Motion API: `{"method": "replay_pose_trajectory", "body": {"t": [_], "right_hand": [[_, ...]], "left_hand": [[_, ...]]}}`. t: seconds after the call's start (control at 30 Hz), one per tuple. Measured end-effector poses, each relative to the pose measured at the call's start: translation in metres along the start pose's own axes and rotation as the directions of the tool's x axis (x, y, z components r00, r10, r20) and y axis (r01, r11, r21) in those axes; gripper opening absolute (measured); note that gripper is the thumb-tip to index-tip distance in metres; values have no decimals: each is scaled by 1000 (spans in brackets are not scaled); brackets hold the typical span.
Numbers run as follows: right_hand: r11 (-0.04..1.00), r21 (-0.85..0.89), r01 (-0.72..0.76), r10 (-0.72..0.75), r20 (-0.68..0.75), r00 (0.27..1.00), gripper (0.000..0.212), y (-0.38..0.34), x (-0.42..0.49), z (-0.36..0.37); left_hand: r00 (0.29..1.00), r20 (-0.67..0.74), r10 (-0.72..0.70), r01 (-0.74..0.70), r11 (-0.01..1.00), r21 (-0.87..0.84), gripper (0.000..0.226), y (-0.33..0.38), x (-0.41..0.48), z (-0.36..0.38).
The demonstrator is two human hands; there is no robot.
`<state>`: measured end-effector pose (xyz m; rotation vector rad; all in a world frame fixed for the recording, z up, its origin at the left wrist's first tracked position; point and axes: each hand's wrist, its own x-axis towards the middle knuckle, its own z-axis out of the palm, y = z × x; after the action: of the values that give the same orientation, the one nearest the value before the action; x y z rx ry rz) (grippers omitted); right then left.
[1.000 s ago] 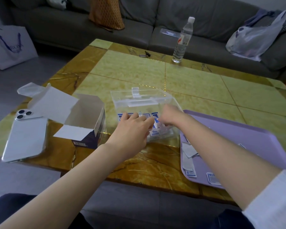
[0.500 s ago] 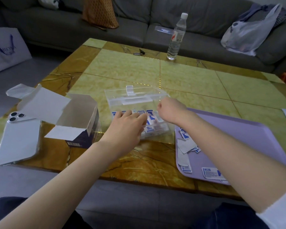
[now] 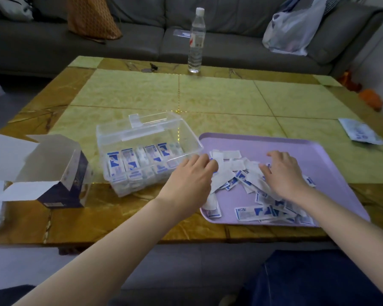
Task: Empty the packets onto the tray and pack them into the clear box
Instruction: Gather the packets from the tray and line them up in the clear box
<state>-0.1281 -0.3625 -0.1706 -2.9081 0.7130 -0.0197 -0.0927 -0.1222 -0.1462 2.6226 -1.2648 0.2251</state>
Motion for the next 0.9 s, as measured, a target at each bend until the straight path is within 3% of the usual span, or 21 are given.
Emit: {"method": "replay_pose_trajectory", "body": {"t": [0.1, 0.17, 0.3, 0.43, 0.53, 0.67, 0.77, 0.9], "right_hand": [[977, 97, -191, 181, 102, 978, 54, 27, 2, 7], [965, 163, -206, 188, 122, 975, 58, 30, 3, 7], [963, 266, -38, -6, 163, 987, 74, 10, -4, 2], [968, 137, 211, -244, 294, 924, 91, -4, -16, -3], [957, 118, 266, -290, 307, 906, 88, -2, -18, -8], [944, 71, 322, -321, 413, 852, 101, 2, -20, -14], [943, 92, 321, -331, 374, 866, 89, 5, -21, -17], [925, 68, 373, -379, 208, 902, 45, 8, -22, -13]], "left_hand": [[983, 175, -62, 61, 998, 11, 42, 15, 16, 19], [950, 292, -109, 108, 994, 17, 52, 22, 27, 30], [913, 377, -153, 169, 986, -7, 51, 31, 42, 46], [929, 338, -154, 178, 983, -43, 42, 36, 46, 45], [937, 322, -133, 151, 988, -33, 35, 34, 47, 45], [929, 332, -161, 202, 975, -91, 35, 27, 48, 44], [929, 336, -157, 202, 974, -105, 36, 25, 48, 42], [916, 355, -188, 223, 973, -59, 59, 28, 51, 40]]}}
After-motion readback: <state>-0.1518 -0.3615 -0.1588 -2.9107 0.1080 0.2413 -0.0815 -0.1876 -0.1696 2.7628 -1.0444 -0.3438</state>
